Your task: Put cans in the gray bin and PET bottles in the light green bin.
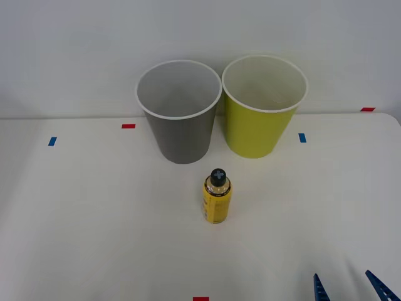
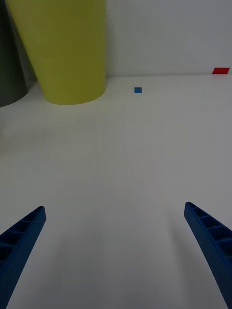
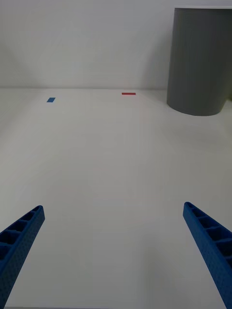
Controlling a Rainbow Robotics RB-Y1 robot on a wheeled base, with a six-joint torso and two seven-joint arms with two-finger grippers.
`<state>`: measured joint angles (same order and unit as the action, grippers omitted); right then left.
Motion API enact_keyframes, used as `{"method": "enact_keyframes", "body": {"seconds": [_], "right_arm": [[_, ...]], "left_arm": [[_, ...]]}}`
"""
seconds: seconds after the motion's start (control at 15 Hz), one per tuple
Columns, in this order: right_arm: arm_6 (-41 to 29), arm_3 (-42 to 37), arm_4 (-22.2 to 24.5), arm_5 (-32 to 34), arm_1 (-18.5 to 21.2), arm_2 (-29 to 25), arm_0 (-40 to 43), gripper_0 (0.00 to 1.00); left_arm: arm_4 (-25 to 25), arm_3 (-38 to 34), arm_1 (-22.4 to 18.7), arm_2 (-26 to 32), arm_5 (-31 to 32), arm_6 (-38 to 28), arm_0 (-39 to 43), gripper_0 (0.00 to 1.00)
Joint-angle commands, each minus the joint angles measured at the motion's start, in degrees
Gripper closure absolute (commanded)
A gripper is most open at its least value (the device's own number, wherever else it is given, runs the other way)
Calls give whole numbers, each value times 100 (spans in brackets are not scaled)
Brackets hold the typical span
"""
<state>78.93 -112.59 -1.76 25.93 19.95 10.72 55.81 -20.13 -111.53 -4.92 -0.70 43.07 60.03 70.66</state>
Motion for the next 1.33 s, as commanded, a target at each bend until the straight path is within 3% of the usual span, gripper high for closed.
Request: {"method": "enact_keyframes", "body": {"seconds": [0.07,1.33], "right_arm": [[0,0,0,0,0,0,0,0],[0,0,0,0,0,0,0,0]], "left_arm": [[0,0,0,0,0,0,0,0],[0,0,0,0,0,0,0,0]]}}
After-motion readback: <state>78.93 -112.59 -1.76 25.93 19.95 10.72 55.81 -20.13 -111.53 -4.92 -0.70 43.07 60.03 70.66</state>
